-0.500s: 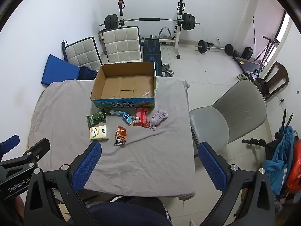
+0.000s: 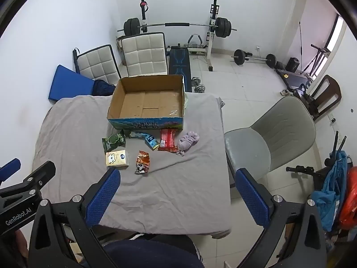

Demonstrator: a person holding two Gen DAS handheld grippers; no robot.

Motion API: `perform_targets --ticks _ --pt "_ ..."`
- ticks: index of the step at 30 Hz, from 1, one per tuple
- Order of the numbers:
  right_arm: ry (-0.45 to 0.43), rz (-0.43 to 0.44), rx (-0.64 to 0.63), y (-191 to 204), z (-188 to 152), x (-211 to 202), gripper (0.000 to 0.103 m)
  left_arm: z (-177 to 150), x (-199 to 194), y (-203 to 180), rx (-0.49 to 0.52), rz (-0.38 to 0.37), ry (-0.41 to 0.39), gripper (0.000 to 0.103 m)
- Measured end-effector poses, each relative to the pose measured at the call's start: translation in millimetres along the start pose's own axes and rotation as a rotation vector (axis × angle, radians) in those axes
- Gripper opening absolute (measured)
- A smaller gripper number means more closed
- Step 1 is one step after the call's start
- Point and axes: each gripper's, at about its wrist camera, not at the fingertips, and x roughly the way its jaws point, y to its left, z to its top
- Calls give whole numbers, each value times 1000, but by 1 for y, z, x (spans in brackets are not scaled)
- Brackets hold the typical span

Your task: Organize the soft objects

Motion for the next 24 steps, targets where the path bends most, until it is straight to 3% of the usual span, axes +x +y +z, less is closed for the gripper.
perform_targets --ticks 24 --pt "-17 -11 12 3 2 -11 103 -2 -6 4 -6 -4 -16 103"
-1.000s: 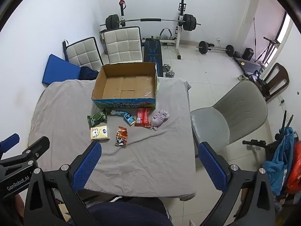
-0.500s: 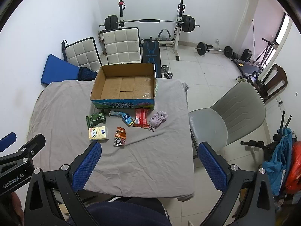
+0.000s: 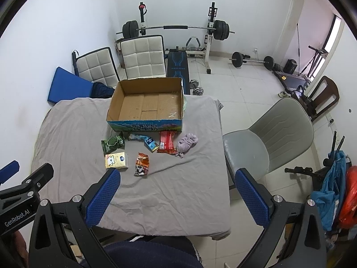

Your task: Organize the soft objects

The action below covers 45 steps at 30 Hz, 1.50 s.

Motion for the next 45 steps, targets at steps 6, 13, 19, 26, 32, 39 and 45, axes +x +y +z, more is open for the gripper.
perform_targets --ticks 6,13,19,26,32,39,45 --pt "-8 1 4 2 1 0 103 -2 -1 0 -2 -5 -3 103" --pt "-7 -1 8 2 0 1 103 -3 -2 1 4 -14 -2 103" --pt "-15 -3 11 1 1 0 103 -1 -4 0 -1 -20 -9 103" --pt "-16 -2 9 0 1 -1 103 -1 -4 0 -3 -20 -10 103" --pt "-21 -2 7 1 1 -2 103 0 -4 1 1 -21 -8 103" --pt "-32 0 4 3 -3 -6 103 1 -4 2 1 -21 -10 103" --pt "-33 3 7 0 -3 -6 103 3 -8 3 -3 -23 -20 103"
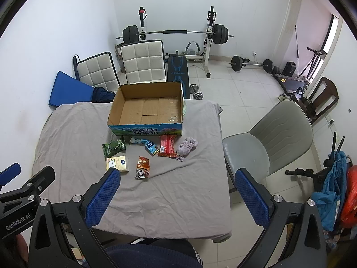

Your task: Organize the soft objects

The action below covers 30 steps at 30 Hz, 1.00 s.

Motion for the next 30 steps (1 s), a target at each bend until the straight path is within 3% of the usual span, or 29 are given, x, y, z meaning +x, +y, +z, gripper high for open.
perform_targets --ticks 12,17,21,30 --pt "-4 1 4 0 0 0 103 -2 -1 -2 7 -4 -9 103" --pt "39 27 25 -2 4 26 103 2 9 2 -12 -1 -11 103" --pt "145 62 35 2 9 89 103 12 49 18 -53 37 36 103" --pt "474 137 -9 52 -23 303 103 5 219 59 -115 95 337 103"
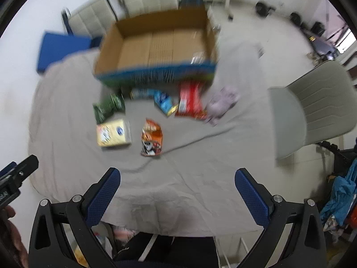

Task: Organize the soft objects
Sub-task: 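Grasp the yellow tissue pack with the left tool while the right tool grasps the orange chip bag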

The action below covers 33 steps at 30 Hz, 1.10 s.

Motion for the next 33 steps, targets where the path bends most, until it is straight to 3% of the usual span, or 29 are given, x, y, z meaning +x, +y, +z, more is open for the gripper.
perform_targets --ticks 6,12,16,18,20,25,27,28,29,33 --pt "143 21 23 21 35 118 101 23 100 3 -47 -15 138 103" --pt "217 38 66 42 53 184 93 40 172 7 -70 -11 266 103" --pt "284 65 66 52 55 221 56 40 199 9 -84 -17 319 103" --pt "282 86 83 49 53 224 55 40 207 6 -84 -30 337 103" --pt "277 81 79 42 51 220 43 40 210 2 -75 -52 348 103" --pt "316 92 109 19 51 232 45 44 213 -17 -22 -84 358 103" --pt "316 91 123 16 52 235 63 46 221 -30 14 -81 386 103" --pt "303 93 135 15 53 234 82 47 229 -33 28 -72 399 103" --pt "288 102 150 15 52 231 89 47 236 -37 40 -67 416 103" --pt "278 114 186 20 50 232 89 47 253 -44 51 -81 445 103"
